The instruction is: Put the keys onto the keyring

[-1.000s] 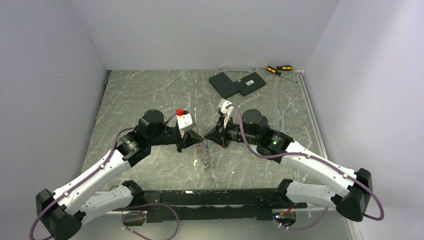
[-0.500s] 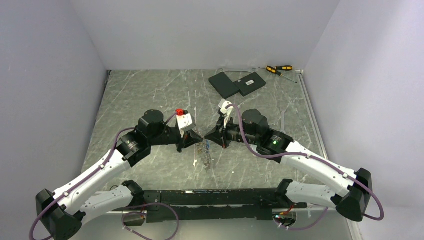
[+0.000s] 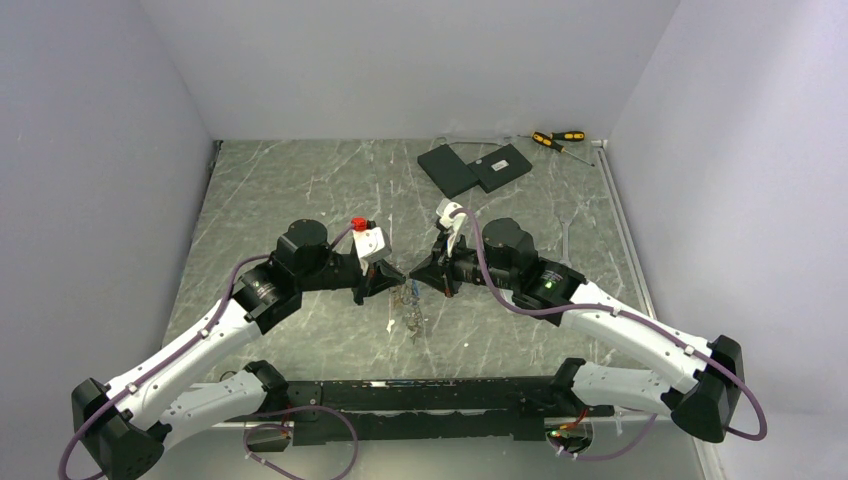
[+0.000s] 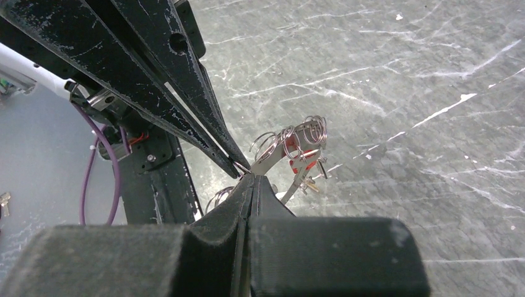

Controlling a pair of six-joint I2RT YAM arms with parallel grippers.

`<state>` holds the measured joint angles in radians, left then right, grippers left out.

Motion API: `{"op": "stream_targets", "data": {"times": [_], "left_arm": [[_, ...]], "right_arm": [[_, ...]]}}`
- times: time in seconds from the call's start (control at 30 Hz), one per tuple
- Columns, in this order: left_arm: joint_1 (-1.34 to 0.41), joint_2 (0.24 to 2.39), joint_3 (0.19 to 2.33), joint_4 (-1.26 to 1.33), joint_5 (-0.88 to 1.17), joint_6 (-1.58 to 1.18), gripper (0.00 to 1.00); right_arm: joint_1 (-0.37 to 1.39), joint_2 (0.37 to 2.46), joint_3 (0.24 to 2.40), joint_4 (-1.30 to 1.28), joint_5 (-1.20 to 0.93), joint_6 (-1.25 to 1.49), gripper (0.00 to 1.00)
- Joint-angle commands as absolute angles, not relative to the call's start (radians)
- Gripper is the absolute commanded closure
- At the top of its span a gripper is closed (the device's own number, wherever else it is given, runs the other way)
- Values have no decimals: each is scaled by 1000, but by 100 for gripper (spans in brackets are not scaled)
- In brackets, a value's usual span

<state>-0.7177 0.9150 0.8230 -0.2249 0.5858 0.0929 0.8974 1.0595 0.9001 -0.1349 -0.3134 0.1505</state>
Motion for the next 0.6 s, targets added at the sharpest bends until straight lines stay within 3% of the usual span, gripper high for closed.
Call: {"op": "stream_targets", "data": {"times": [0.0, 0.2, 0.23, 0.3, 0.37, 0.43, 0.57], "left_arm": [[-721, 885, 845, -150, 611, 100, 100], [-722, 887, 845, -151, 611, 100, 100], [-722, 887, 845, -152, 611, 100, 100], [-722, 887, 845, -152, 609, 100, 100], [-722, 887, 845, -152, 609, 100, 100], [-722, 887, 845, -152, 609, 100, 100], [-721, 887, 845, -152, 610, 100, 100]], "right_arm": [[901, 1058, 922, -133, -301, 159, 100], [900, 1058, 926, -135, -316, 159, 93], [900, 1059, 929, -138, -320, 160, 86], [900, 1059, 932, -145, -324, 161, 59], [900, 1051, 933, -150, -321, 158, 41], [900, 1037, 930, -149, -315, 156, 34], [900, 997, 911, -131, -283, 137, 32]]}}
